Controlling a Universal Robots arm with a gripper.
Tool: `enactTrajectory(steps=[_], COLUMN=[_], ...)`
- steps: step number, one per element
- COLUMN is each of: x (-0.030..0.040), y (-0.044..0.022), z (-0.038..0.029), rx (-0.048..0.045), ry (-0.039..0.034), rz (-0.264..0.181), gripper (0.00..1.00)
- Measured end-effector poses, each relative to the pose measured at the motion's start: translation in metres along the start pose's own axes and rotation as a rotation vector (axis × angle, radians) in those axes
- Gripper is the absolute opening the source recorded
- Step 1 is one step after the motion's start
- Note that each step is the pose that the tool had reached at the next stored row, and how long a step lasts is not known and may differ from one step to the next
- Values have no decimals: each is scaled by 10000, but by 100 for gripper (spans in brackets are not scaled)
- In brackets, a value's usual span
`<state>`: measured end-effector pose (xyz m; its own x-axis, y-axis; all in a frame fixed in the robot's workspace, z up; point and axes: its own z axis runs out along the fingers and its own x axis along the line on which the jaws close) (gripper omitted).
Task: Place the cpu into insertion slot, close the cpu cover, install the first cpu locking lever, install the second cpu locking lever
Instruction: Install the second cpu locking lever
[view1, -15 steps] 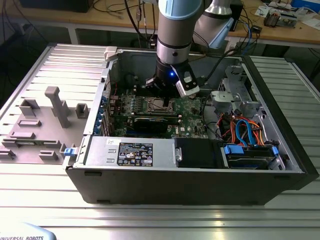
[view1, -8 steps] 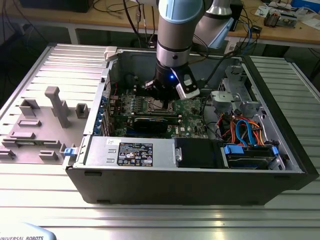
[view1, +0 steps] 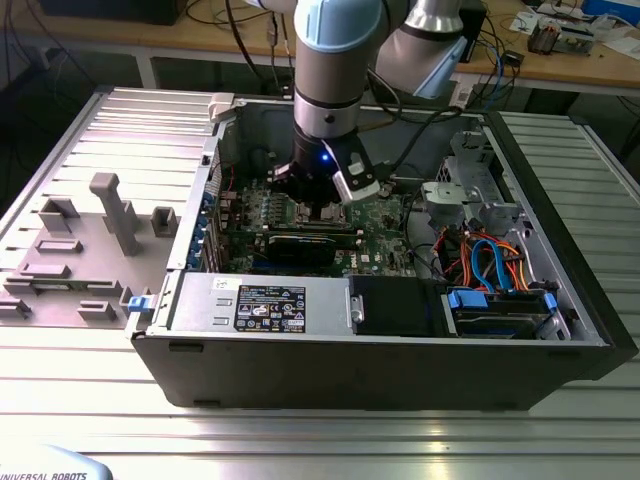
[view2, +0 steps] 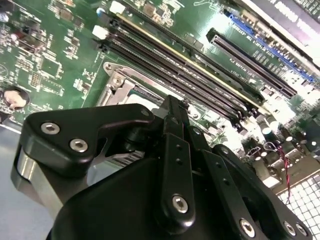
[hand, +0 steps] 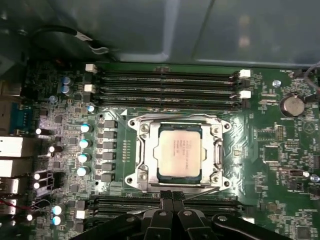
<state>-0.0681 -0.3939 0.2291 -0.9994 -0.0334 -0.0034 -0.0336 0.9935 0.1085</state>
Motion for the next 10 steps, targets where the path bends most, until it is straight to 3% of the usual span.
enactTrajectory(steps=[1, 3, 6, 10], x=[7, 14, 38, 122], y=[-21, -51, -77, -86], z=[8, 8, 7, 21], rx=[-179, -276, -296, -298], ry=[-7, -11, -12, -12], rz=[0, 0, 2, 0], gripper=[11, 11, 11, 11])
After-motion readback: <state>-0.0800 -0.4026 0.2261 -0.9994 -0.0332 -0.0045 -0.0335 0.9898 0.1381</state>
